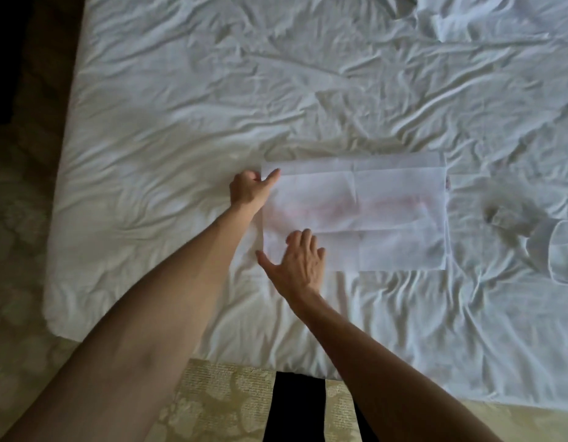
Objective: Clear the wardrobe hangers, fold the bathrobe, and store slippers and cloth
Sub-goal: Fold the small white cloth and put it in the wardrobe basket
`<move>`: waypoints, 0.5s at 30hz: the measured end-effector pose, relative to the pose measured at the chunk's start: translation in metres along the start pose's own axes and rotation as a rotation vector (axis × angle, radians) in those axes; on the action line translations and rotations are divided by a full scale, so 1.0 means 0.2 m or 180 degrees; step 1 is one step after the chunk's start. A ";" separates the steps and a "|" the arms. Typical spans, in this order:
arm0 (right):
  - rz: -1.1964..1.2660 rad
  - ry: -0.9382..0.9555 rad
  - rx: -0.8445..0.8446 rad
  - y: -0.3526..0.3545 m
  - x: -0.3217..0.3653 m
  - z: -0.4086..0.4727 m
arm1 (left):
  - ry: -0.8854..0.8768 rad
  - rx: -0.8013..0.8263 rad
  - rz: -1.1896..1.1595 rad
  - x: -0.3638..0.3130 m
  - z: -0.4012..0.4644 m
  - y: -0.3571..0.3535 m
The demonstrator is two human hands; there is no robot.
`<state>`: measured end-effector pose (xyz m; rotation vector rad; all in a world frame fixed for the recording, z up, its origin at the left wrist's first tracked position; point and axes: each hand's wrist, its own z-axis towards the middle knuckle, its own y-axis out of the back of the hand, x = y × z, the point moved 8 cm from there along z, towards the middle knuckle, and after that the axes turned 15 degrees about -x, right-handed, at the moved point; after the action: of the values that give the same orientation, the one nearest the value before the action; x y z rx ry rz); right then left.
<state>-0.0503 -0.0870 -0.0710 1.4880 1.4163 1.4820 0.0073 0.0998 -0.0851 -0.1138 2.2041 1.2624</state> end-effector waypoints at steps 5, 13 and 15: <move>-0.0232 -0.0129 -0.0143 -0.19 0.07 0.10 | -0.0053 0.0305 0.0234 -0.02 0.13 -0.11; 0.0406 -0.0205 0.0436 -0.04 0.00 0.23 | -0.0287 -0.0168 -0.0190 -0.15 -0.02 0.03; 0.0691 -0.0211 0.0585 0.10 -0.08 0.26 | -0.0340 -0.0200 -0.0453 -0.27 -0.11 0.02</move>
<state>0.0069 -0.0943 -0.0680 1.8373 1.4192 1.4442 0.0402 0.0724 -0.0439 -0.2190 2.0289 1.2302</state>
